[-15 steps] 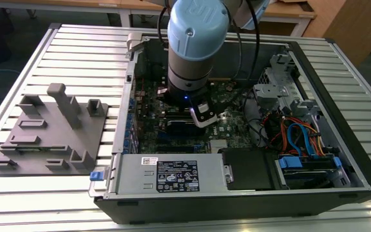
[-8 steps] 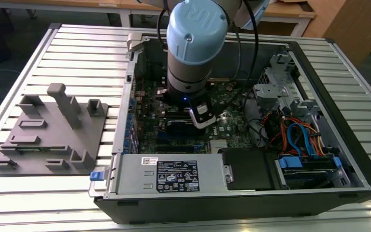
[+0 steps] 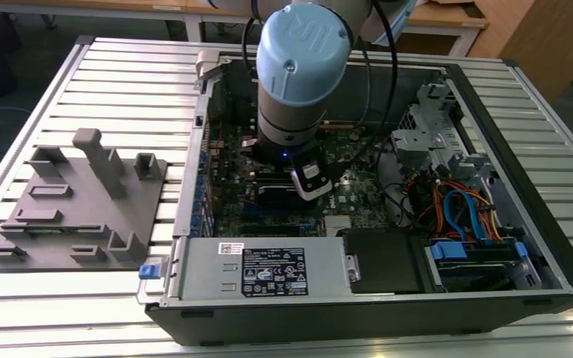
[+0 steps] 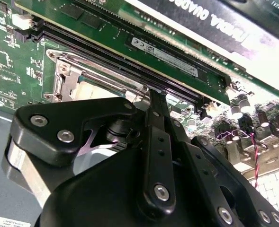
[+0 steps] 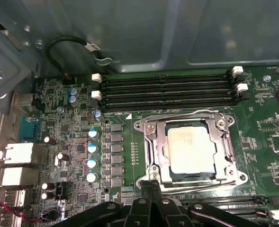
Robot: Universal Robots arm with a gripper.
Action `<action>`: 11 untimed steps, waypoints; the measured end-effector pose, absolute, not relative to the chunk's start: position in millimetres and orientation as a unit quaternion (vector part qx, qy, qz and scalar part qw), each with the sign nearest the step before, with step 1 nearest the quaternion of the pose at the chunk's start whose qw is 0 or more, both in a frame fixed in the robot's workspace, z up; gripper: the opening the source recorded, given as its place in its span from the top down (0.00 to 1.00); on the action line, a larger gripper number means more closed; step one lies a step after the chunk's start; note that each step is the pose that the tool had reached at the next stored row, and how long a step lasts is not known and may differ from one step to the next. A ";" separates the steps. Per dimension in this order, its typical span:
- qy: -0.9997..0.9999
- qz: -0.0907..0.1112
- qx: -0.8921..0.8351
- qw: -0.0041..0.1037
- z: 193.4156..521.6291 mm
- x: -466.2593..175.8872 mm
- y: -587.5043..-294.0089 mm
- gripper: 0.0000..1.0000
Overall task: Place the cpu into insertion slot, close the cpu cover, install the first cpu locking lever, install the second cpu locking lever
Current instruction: 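Install the second cpu locking lever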
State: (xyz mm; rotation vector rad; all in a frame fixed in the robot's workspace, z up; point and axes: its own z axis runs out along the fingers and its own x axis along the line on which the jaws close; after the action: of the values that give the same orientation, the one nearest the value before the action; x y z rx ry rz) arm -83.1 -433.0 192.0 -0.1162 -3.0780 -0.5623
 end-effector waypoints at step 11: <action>-0.982 -0.186 -0.037 0.006 188.4 -85.2 -432.6 0.90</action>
State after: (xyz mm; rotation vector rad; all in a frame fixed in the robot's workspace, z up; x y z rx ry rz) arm -85.2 -432.6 188.4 -0.1164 -3.0737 -0.5826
